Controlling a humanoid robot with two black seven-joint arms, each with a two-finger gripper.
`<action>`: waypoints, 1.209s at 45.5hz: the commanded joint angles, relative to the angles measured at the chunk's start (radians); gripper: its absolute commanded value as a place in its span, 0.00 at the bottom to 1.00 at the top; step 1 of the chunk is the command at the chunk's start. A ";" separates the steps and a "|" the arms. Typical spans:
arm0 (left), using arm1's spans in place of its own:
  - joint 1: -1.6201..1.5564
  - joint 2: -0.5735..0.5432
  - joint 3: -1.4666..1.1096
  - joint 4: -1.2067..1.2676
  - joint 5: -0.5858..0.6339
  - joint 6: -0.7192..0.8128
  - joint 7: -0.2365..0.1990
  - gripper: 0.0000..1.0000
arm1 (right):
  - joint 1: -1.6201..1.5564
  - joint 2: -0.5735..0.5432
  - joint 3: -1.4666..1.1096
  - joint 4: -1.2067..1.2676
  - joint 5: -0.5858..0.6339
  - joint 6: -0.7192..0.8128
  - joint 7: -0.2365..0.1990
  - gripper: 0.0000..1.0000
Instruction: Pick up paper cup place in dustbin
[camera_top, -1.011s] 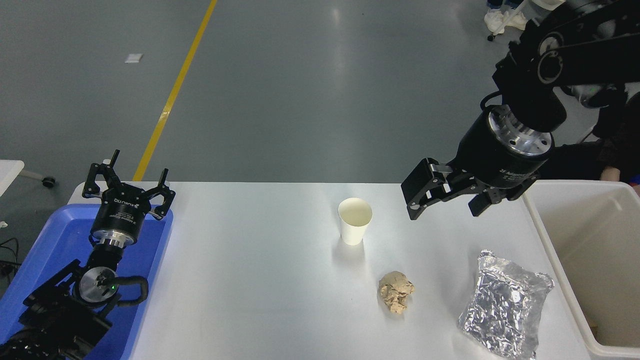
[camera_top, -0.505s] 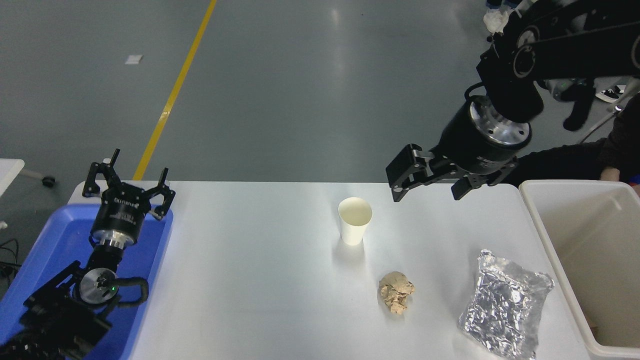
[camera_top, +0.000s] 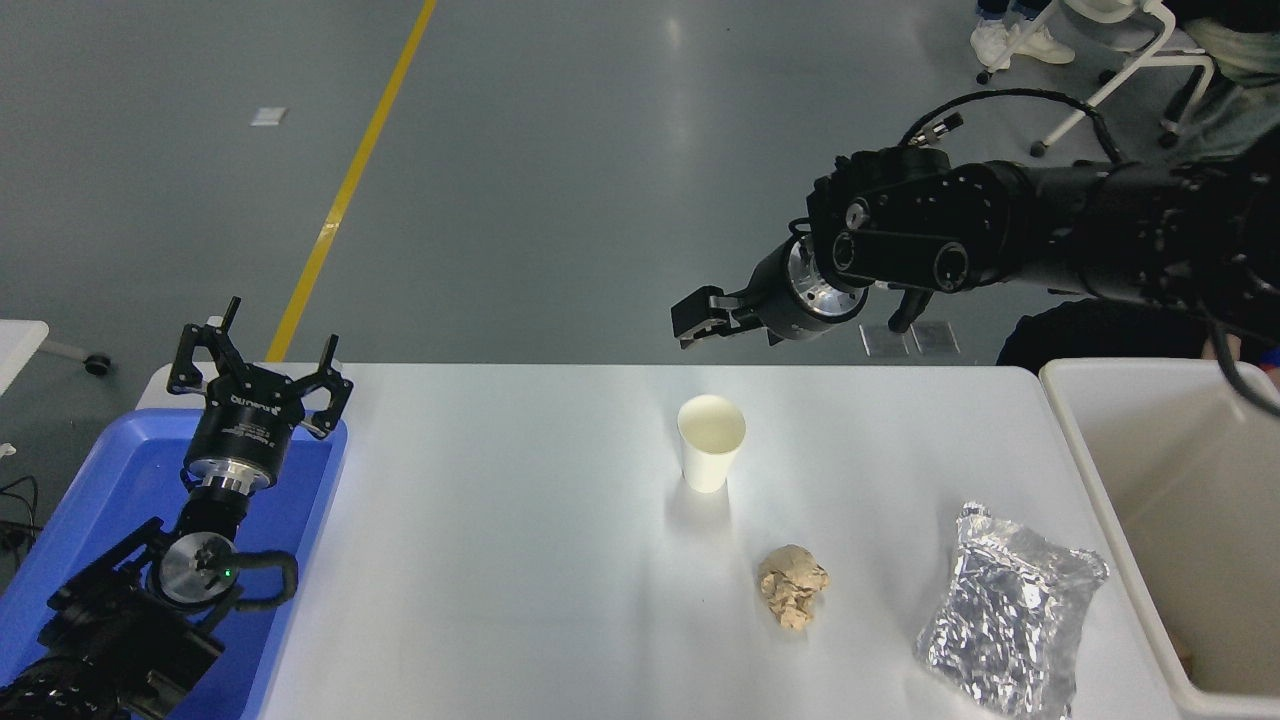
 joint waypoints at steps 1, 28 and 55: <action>0.000 0.001 0.000 -0.001 0.001 -0.001 0.001 1.00 | -0.194 0.008 0.037 -0.140 -0.094 -0.080 0.000 1.00; 0.000 0.001 0.000 0.000 0.001 -0.001 0.001 1.00 | -0.289 0.008 0.083 -0.183 -0.097 -0.111 -0.005 1.00; 0.000 0.001 0.000 -0.001 0.001 -0.001 0.001 1.00 | -0.379 0.008 0.160 -0.202 -0.099 -0.112 -0.008 1.00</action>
